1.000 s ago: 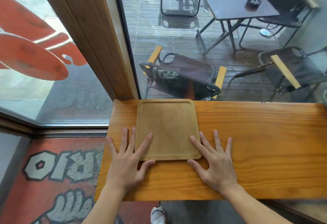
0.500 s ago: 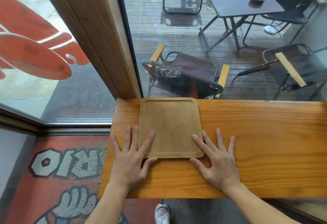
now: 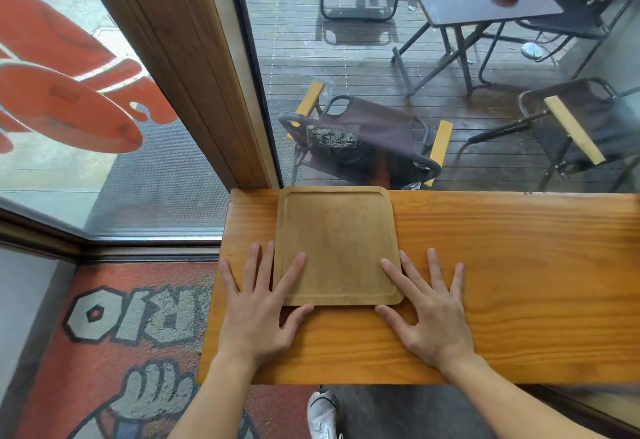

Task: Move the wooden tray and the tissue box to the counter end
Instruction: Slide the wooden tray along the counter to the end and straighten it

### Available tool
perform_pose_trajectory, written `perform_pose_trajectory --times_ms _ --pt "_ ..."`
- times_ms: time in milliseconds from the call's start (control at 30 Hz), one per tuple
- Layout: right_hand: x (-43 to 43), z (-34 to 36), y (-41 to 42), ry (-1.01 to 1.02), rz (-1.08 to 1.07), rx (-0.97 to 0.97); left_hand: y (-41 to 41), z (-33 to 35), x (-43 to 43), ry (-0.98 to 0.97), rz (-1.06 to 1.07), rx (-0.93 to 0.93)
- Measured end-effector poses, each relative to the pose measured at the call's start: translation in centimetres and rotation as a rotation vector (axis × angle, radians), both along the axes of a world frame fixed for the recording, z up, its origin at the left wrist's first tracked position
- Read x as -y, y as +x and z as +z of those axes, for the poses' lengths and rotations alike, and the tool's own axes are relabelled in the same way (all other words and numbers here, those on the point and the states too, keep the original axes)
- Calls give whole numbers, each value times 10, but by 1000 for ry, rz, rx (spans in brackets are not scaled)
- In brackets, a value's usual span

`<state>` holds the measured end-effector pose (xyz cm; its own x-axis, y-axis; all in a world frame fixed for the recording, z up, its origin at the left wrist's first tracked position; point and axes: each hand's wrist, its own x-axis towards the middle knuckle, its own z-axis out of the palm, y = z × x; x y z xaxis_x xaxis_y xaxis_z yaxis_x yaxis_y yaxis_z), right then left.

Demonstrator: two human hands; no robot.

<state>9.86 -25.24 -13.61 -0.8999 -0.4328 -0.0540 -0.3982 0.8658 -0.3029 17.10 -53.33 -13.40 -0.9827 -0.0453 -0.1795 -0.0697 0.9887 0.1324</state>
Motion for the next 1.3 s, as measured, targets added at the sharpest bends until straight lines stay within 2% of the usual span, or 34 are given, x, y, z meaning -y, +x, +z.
perform_pose_trajectory --times_ms 533,1100,1200,1300 --pt "-2 -4 -2 -79 -12 23 -1 -1 2 -2 -38 -26" --pt "-6 -7 0 -63 -20 -24 2 -5 0 -24 -46 -86" --pt "-2 12 1 1 -15 75 1 8 -1 15 -17 52" --pt "-5 51 -16 152 19 368 -4 29 -3 28 3 247"
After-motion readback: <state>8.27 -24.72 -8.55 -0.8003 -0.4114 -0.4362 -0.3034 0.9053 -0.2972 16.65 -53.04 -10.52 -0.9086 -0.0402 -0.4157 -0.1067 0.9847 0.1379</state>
